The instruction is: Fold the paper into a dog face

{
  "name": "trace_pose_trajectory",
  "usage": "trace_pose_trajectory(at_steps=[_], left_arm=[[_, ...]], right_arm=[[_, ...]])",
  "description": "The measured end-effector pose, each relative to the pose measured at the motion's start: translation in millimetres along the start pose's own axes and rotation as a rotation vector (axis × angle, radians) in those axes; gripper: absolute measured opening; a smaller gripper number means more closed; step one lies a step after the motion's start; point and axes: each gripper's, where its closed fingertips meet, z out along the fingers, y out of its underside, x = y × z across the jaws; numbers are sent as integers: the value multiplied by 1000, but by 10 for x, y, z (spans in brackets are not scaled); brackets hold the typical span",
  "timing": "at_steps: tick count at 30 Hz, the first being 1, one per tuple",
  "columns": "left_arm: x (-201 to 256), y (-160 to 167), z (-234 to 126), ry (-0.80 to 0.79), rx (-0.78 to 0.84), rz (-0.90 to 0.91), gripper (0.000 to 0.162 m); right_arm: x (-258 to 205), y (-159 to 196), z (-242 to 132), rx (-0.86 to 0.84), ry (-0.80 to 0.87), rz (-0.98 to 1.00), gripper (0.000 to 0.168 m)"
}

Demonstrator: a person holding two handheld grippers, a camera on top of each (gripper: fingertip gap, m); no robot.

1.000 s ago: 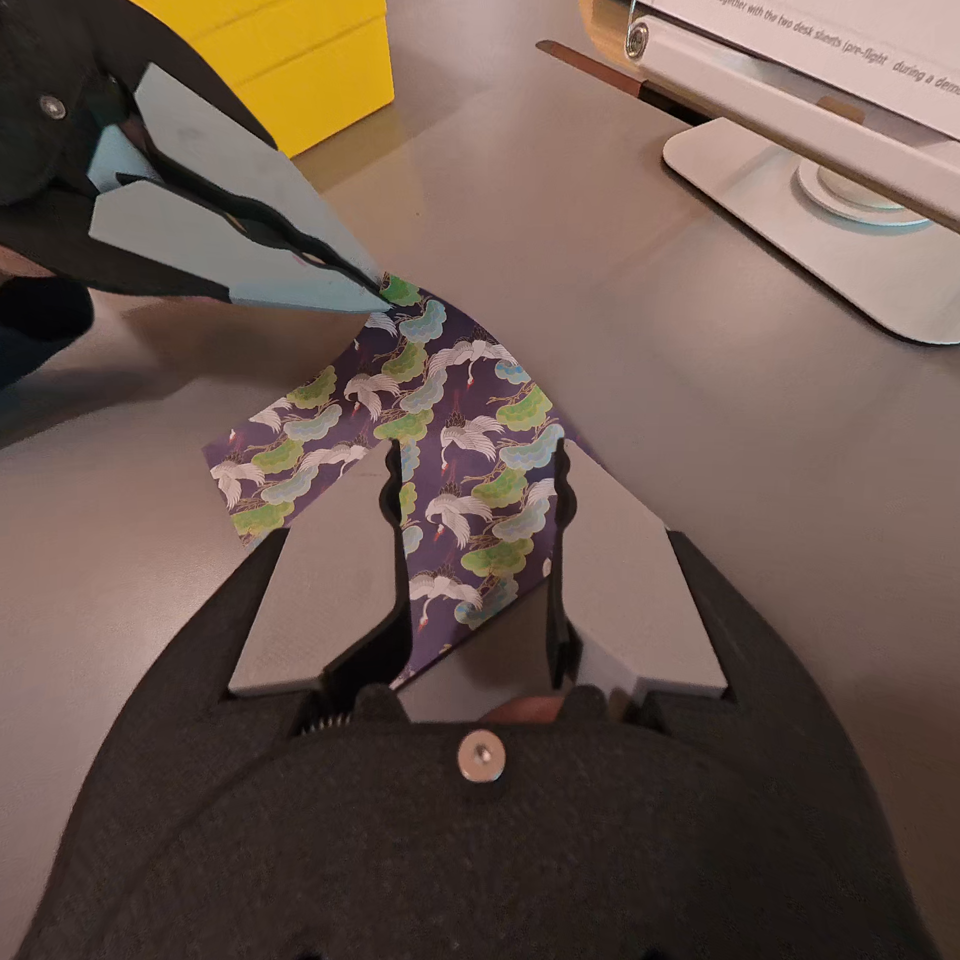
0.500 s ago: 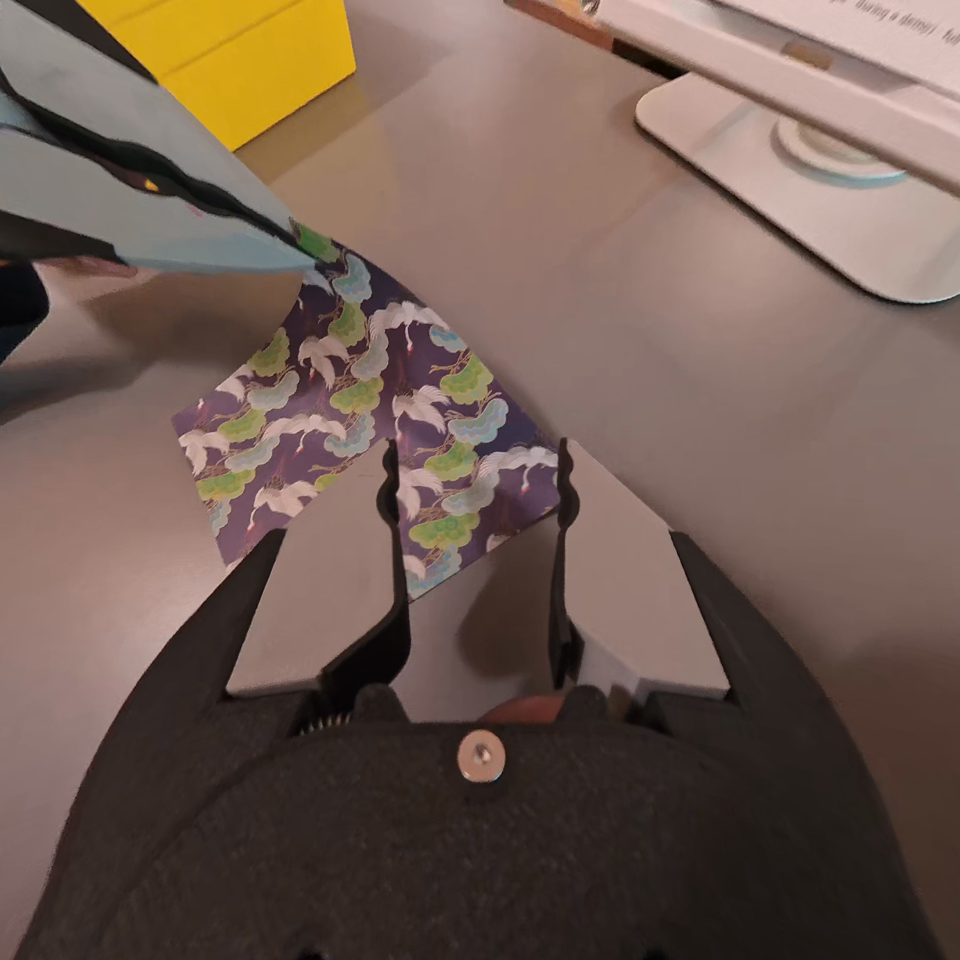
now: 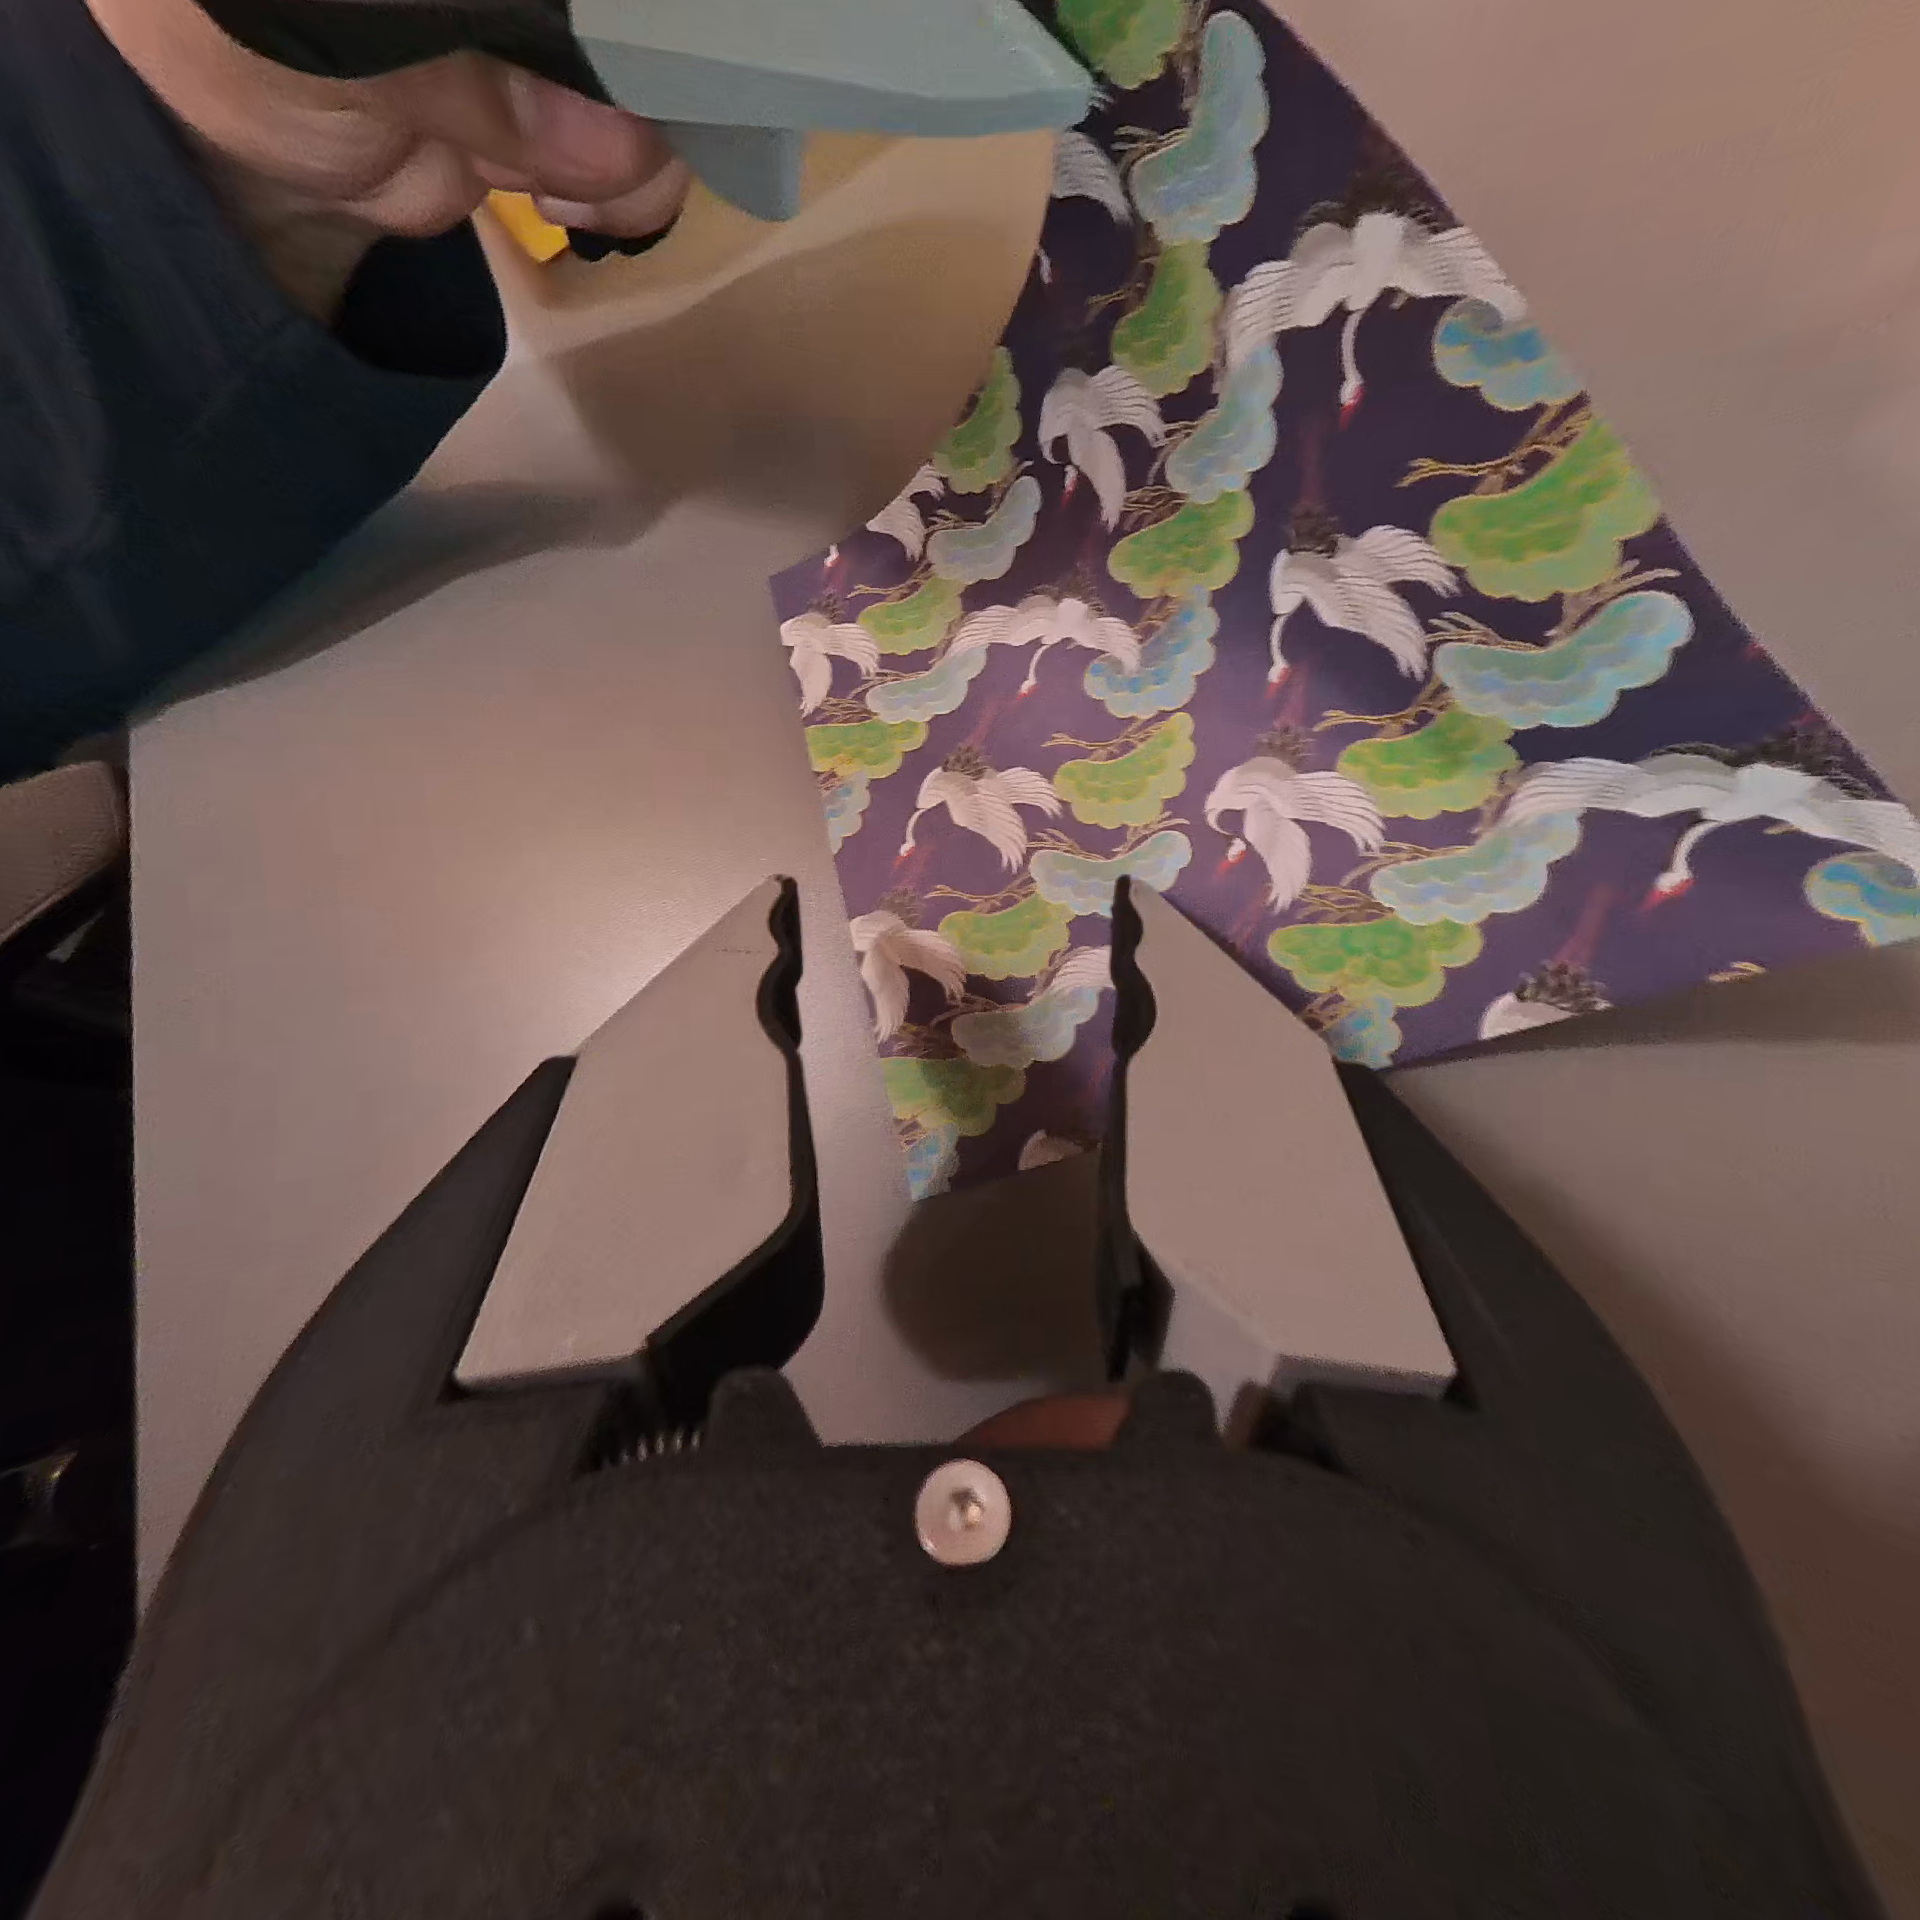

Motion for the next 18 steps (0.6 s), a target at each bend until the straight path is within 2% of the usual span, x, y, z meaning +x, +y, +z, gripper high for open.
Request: trace_pose_trajectory(at_steps=[8, 14, 18], left_arm=[[69, 11, -38, 37, -10, 45, 0], [109, 17, -33, 52, -15, 58, 0], [96, 29, -29, 25, -28, 103, 0]], right_arm=[[228, -175, -225, 106, 100, 15, 57], [506, -156, -314, 120, 221, 67, 57], [551, -204, -368, 153, 244, 71, 57]])
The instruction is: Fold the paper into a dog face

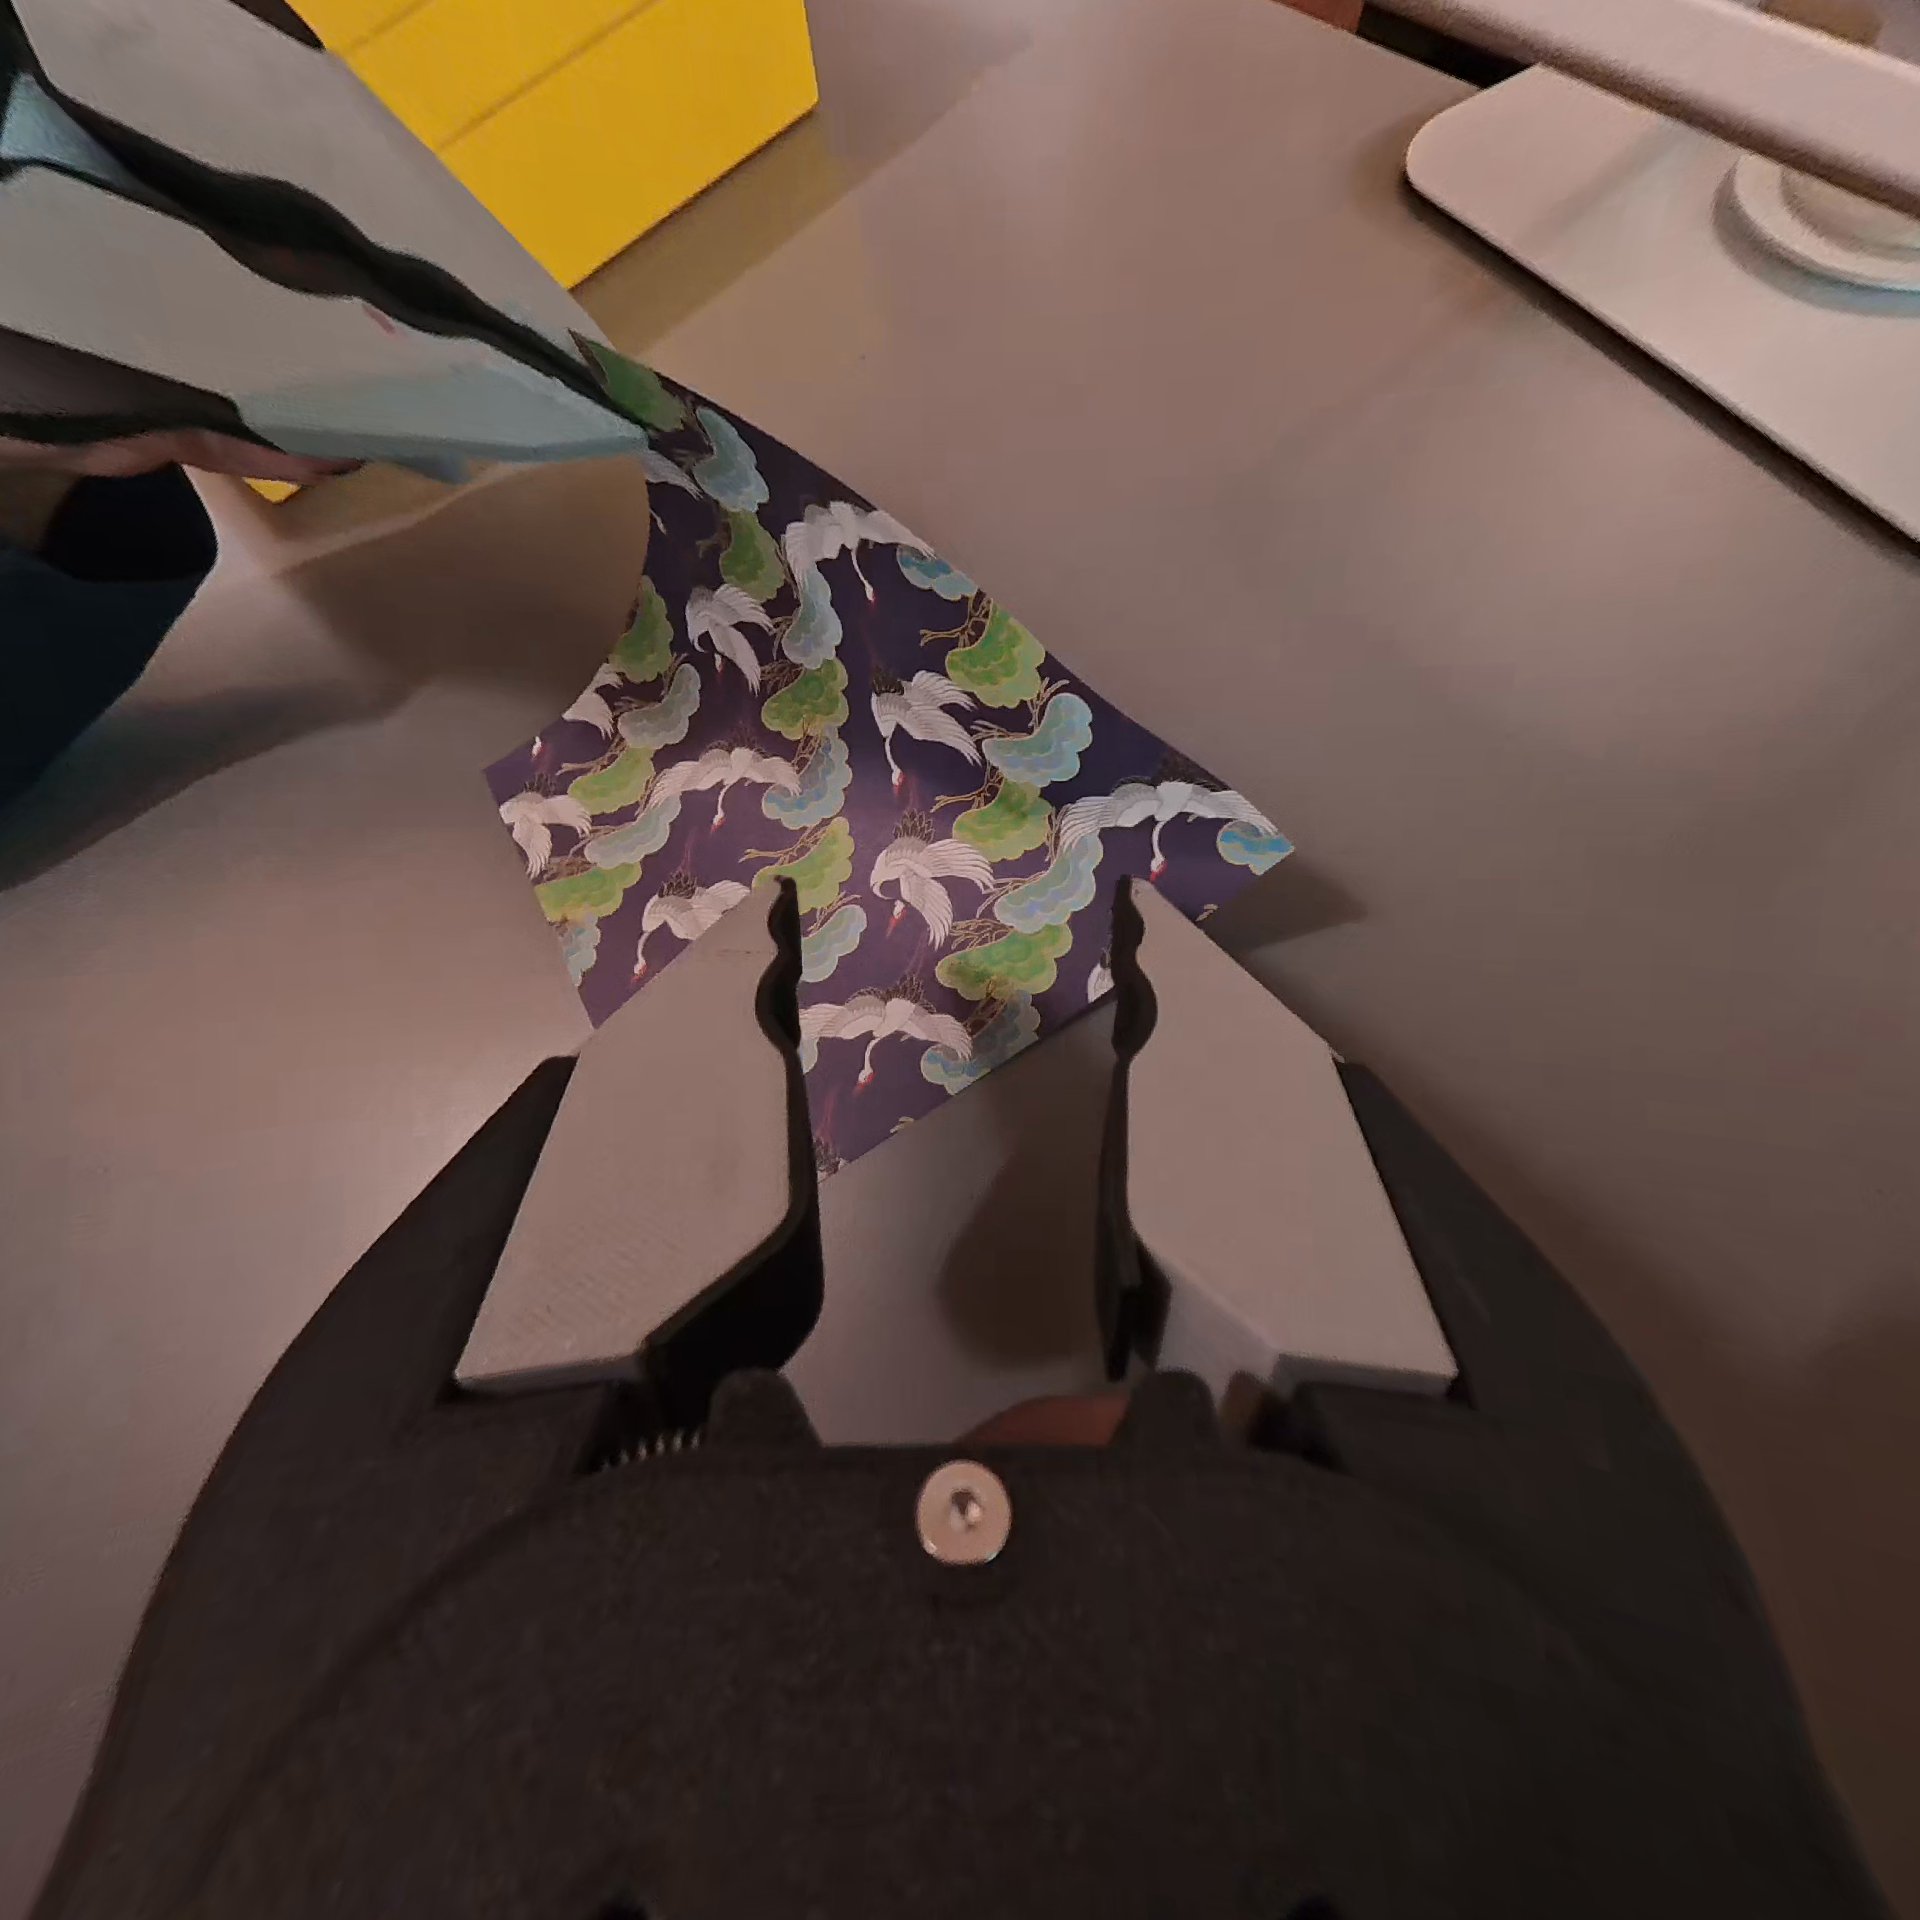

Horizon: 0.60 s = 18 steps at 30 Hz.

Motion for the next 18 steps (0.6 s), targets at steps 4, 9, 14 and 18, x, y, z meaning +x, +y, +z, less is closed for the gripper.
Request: trace_pose_trajectory(at_steps=[4, 9, 14, 18], left_arm=[[-14, 100, 49, -60, -67, 121, 0], [2, 174, 96, -82, -111, 187, 0], [-142, 169, 61, -137, -101, 133, 0], [-188, 186, 71, -151, -102, 94, 0]], right_arm=[[-22, -49, -21, 26, 1, -15, 57], [-94, 39, 44, -22, -21, -43, 57], [-319, 177, 105, -107, -103, -105, 54], [-488, 303, 157, -174, -143, -183, 47]])
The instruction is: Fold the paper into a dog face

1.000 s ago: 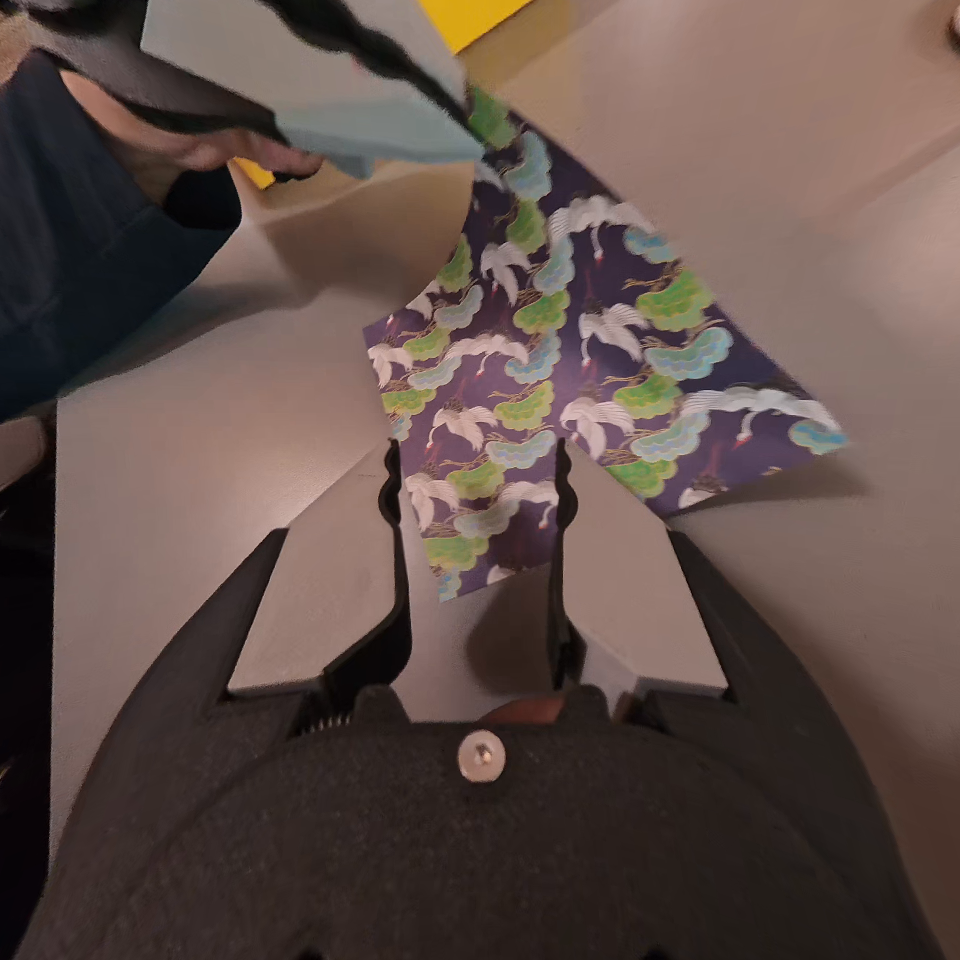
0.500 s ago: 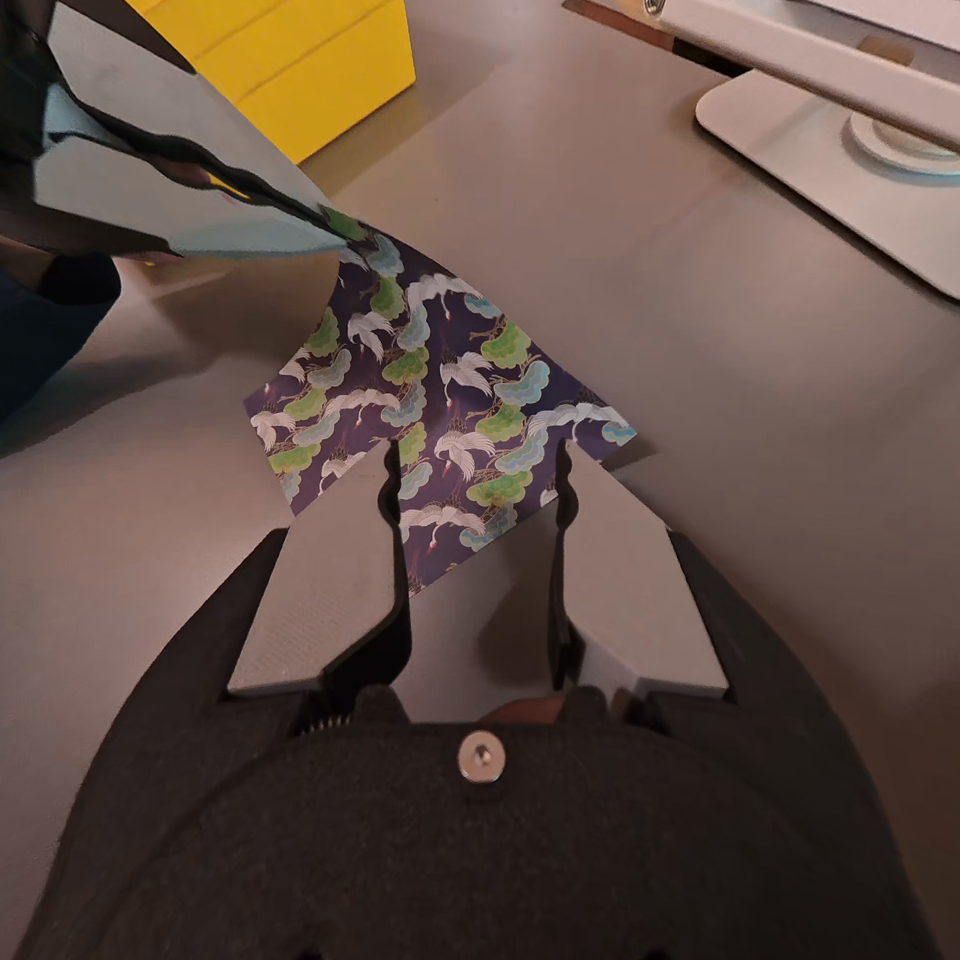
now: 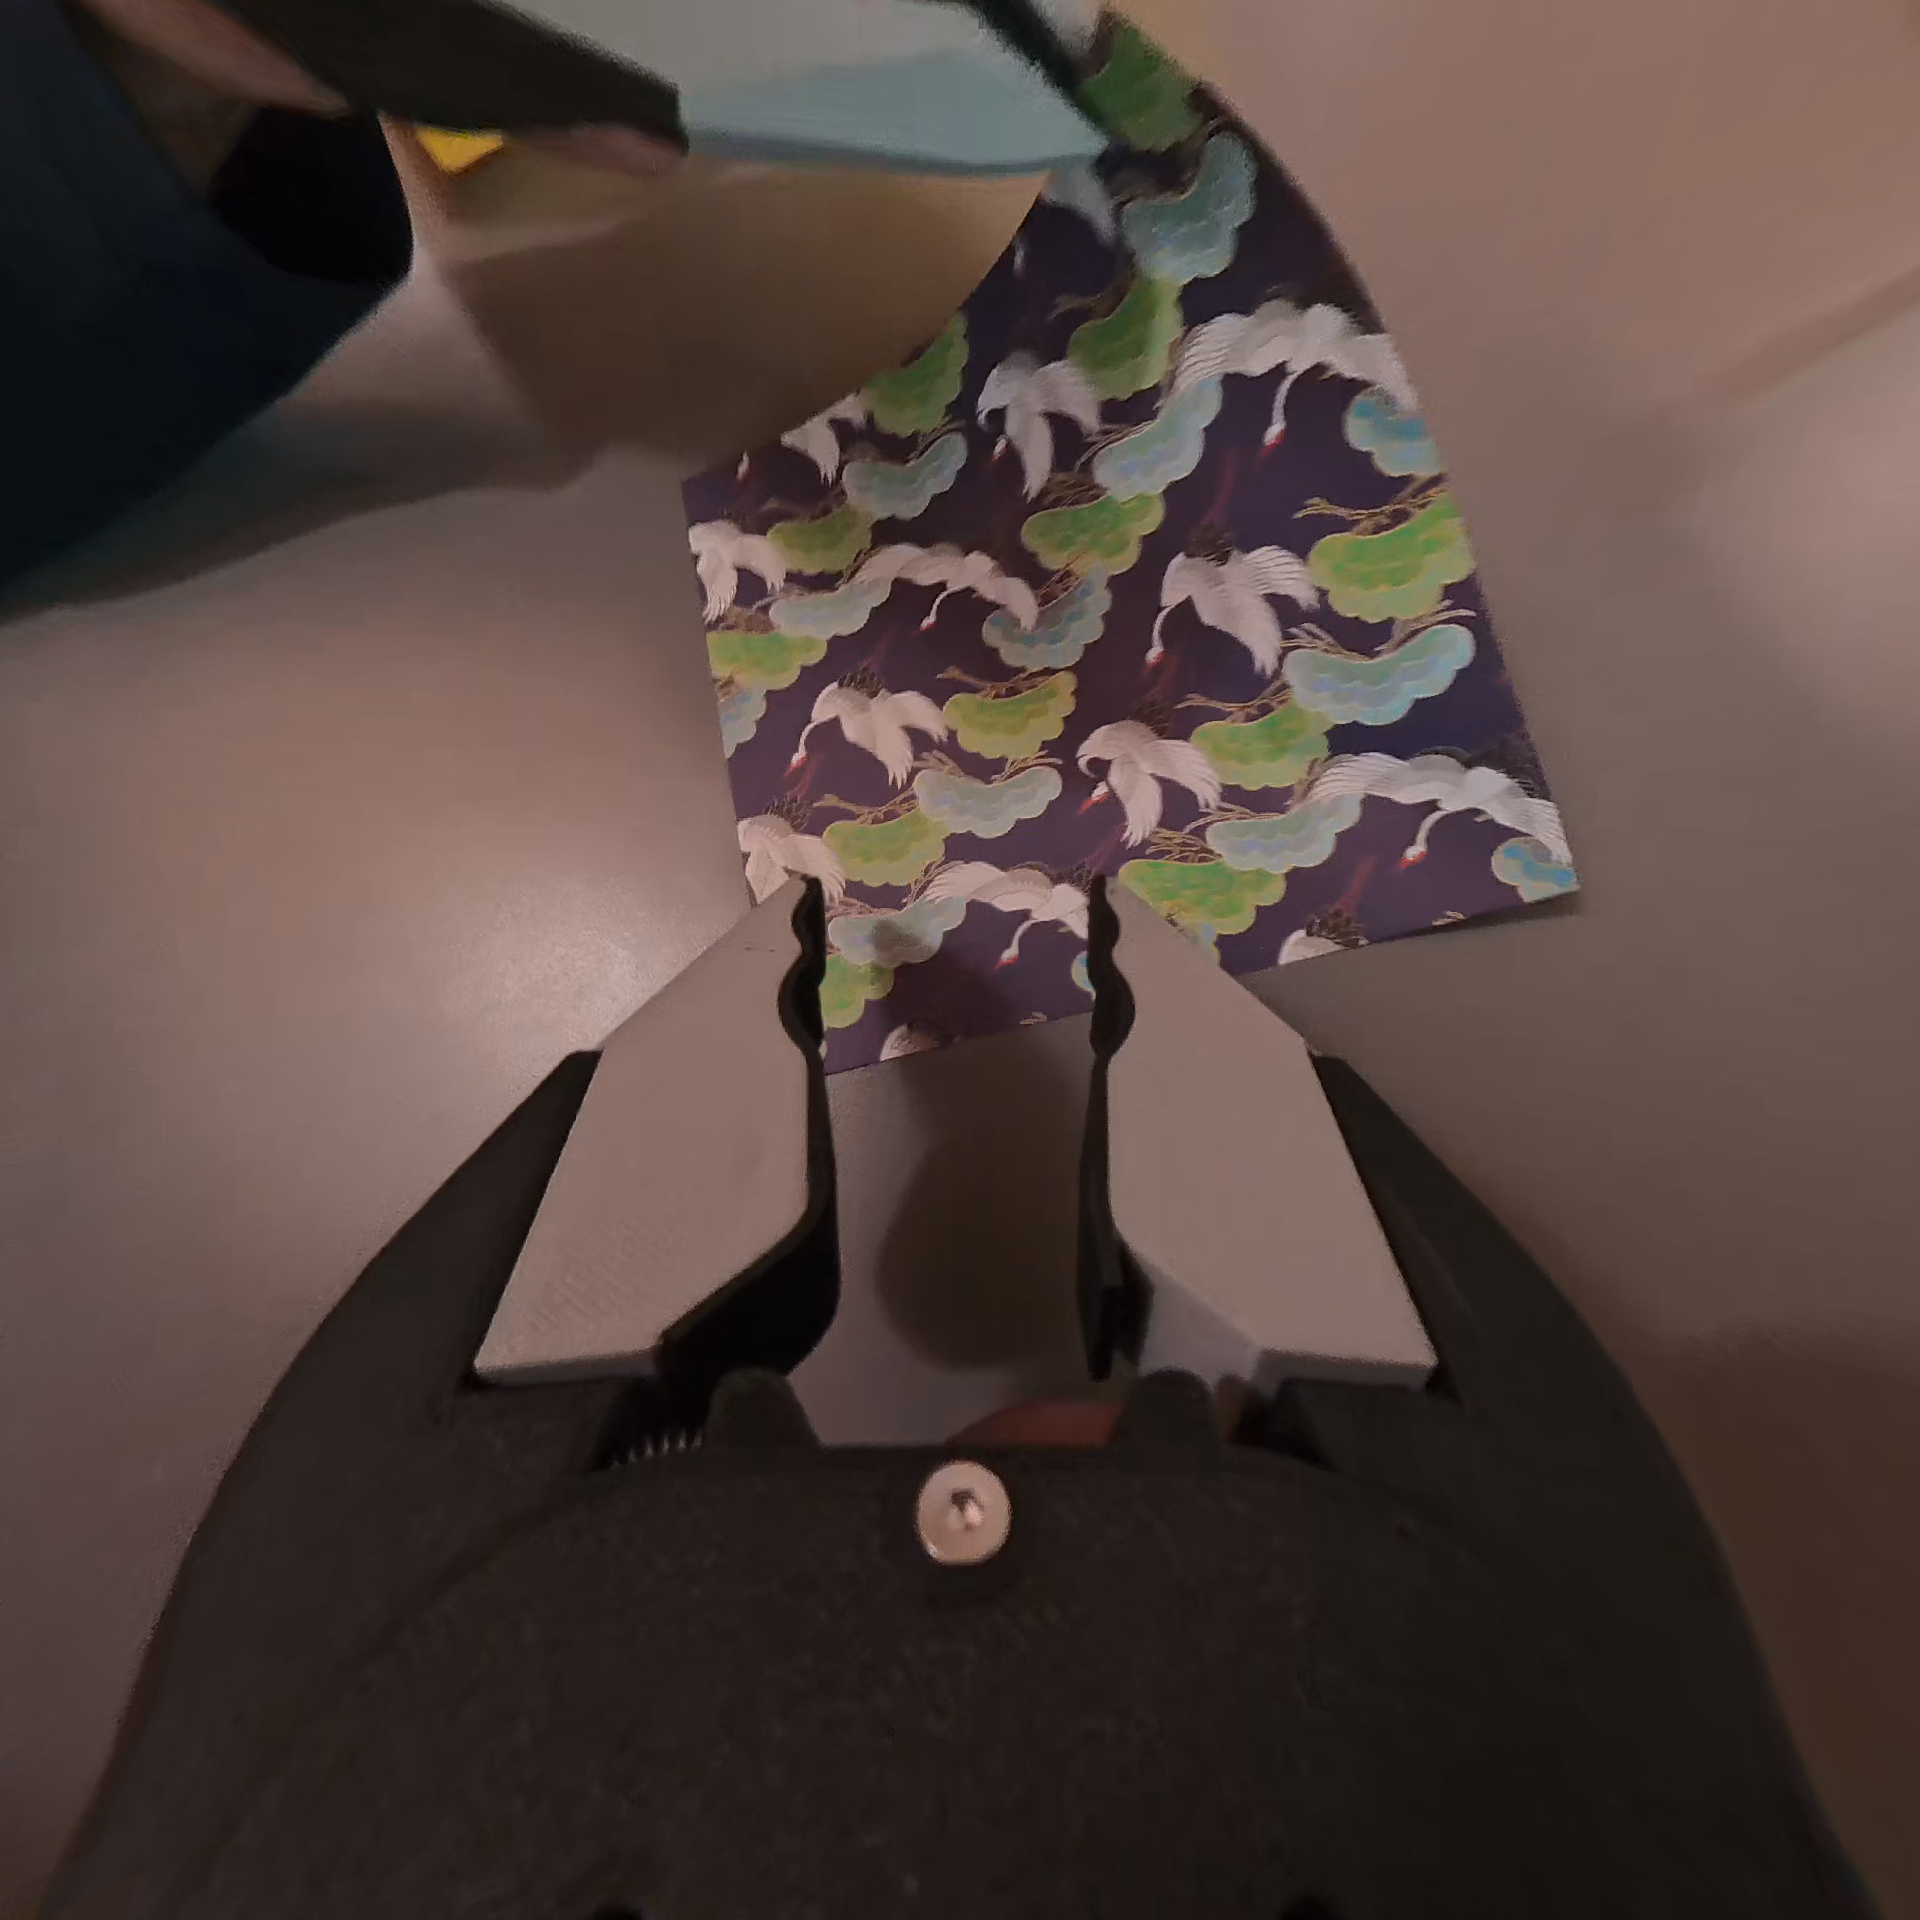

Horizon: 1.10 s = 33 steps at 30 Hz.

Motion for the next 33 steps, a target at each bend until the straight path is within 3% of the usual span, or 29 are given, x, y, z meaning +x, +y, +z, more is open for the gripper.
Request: trace_pose_trajectory(at_steps=[11, 13, 17, 33], left_arm=[[-20, -78, 14, -3, 35, -85, 0], [-23, -117, -6, 2, 55, -99, 0], [10, -201, -40, 37, 103, -125, 0], [468, -319, -62, 194, 143, 74, 0]], right_arm=[[-198, 12, 145, -50, 46, -145, 39], [-244, 4, 160, -51, 42, -160, 29], [-241, -18, 183, -39, 57, -147, 25], [-241, -81, 252, -8, 133, -168, 5]])
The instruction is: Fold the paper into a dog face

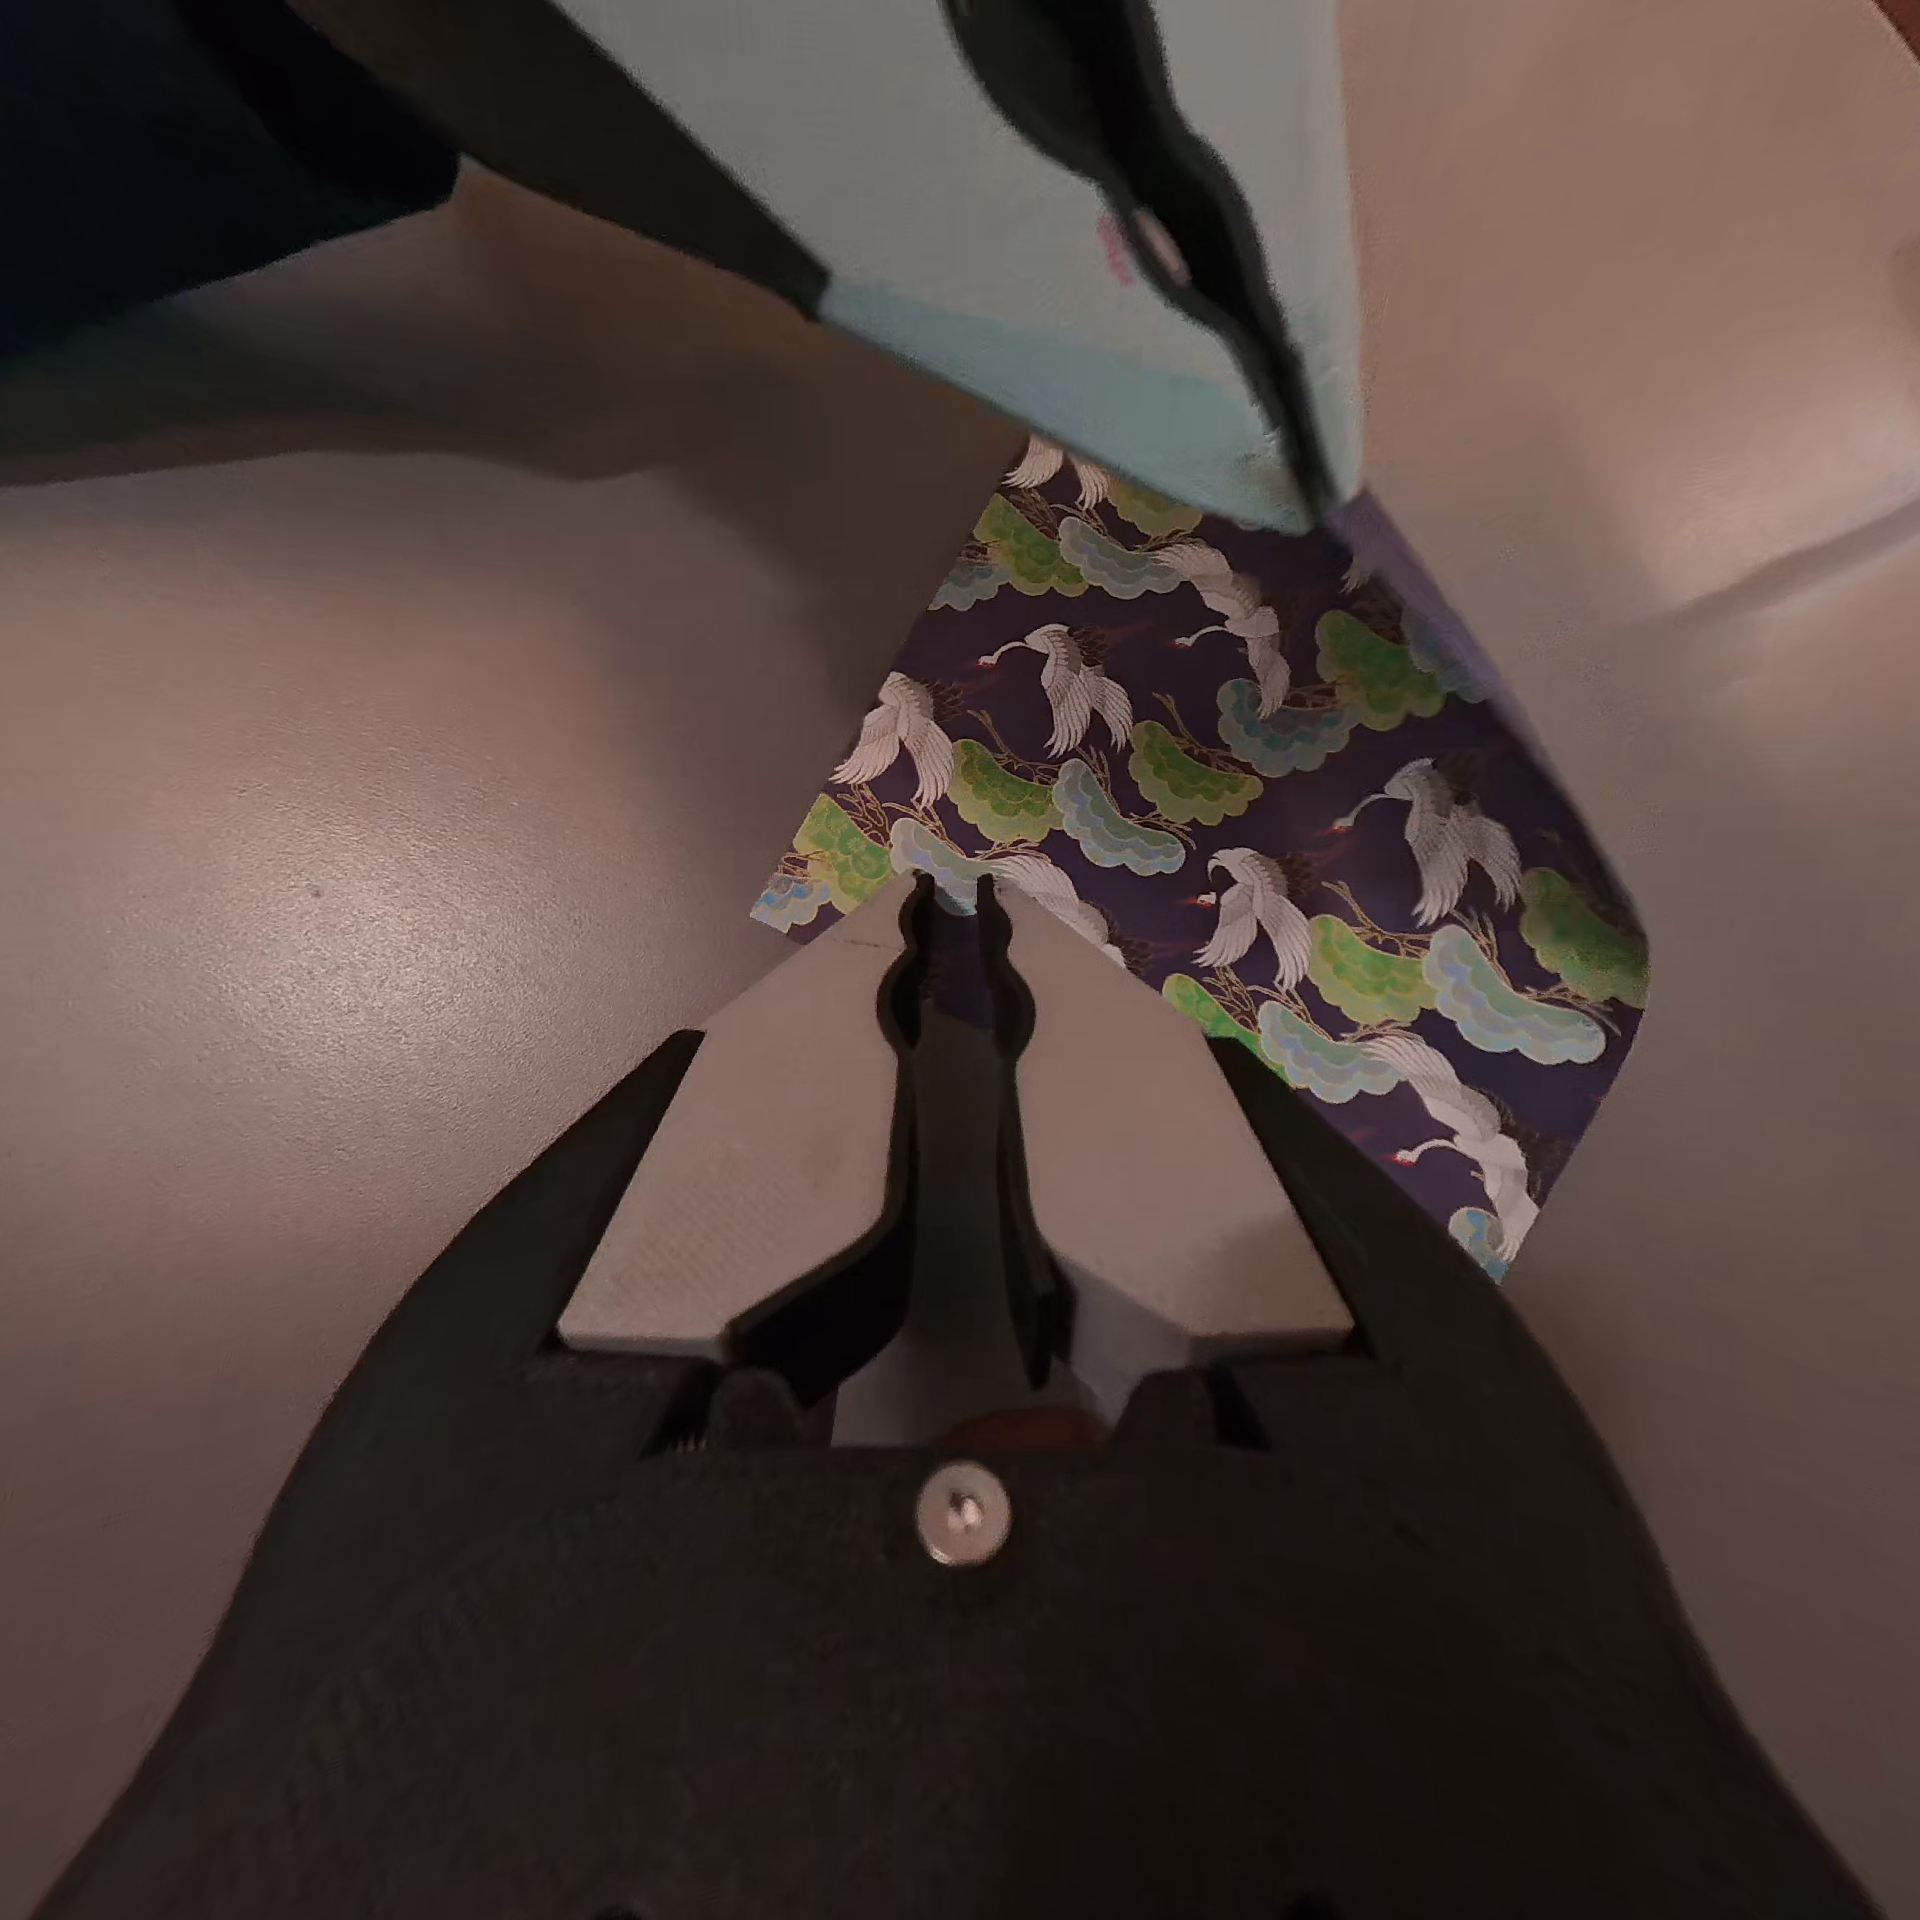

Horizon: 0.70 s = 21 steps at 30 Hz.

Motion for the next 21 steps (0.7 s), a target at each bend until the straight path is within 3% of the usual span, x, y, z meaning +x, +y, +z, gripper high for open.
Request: trace_pose_trajectory(at_steps=[6, 14, 21], left_arm=[[215, -50, -89, 97, 22, 91, 0], [503, 160, 102, 168, -95, 214, 0], [559, 170, 64, 207, -87, 220, 0]], right_arm=[[123, 36, -18, -7, 50, -2, 3], [160, 43, -21, 15, 17, 51, 4], [190, 56, -37, 12, 31, 27, 9]])
